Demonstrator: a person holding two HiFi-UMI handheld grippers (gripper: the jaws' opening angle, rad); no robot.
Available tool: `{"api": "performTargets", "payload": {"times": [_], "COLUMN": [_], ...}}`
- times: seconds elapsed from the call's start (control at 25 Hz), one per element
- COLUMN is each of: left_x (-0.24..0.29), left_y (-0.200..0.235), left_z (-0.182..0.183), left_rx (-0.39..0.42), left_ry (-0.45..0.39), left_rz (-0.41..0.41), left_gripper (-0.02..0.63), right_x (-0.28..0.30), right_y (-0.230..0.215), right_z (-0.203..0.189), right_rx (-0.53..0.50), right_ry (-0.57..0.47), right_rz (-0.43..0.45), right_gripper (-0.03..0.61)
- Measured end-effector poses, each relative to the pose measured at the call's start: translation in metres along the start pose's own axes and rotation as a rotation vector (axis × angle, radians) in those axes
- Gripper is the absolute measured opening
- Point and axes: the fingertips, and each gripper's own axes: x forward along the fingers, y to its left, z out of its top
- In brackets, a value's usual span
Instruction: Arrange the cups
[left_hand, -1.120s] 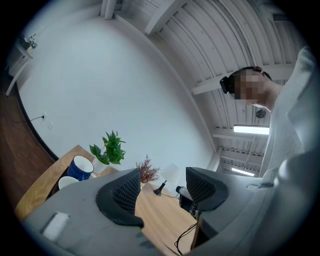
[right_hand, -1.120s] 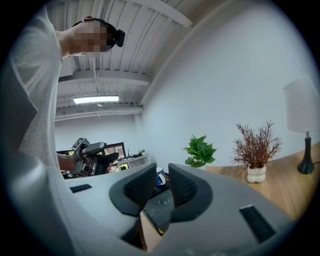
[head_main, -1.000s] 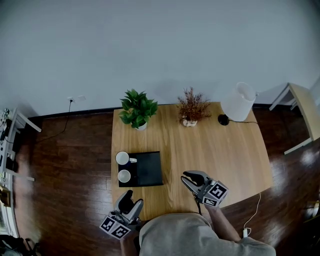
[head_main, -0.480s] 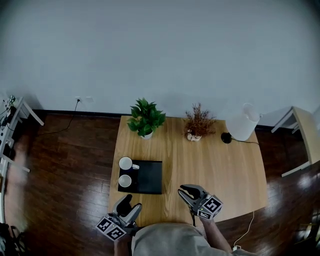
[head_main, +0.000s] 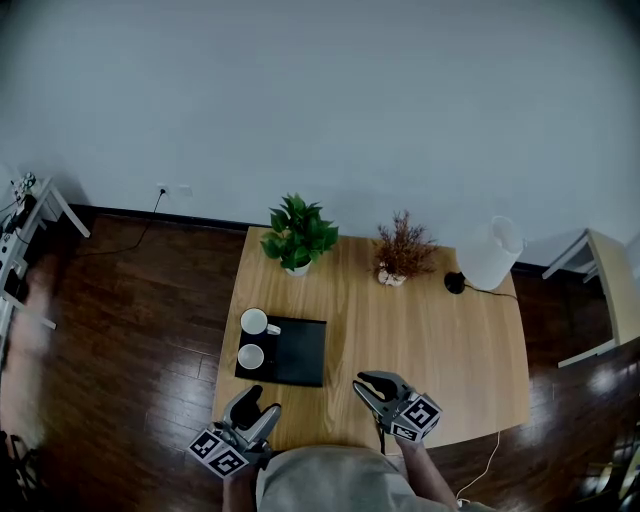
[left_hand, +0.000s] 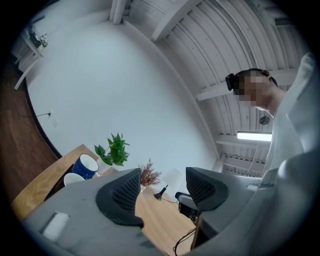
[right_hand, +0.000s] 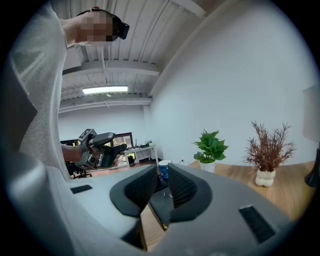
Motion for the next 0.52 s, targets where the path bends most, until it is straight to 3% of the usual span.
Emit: {"api": "performTargets", "payload": {"times": [0.52], "left_x": [-0.0004], "left_y": [-0.0026], "left_z": [-0.0005], "left_rx": [-0.003], "left_ry": [-0.002], "left_rz": [-0.008], "left_gripper": [0.276], "right_x": [0.0055], "right_y": [0.0061], "right_z": [-0.0003], "right_rx": [-0.002], "right_ry": [0.007], "right_rz": [0.02], "right_gripper": [0.069]}}
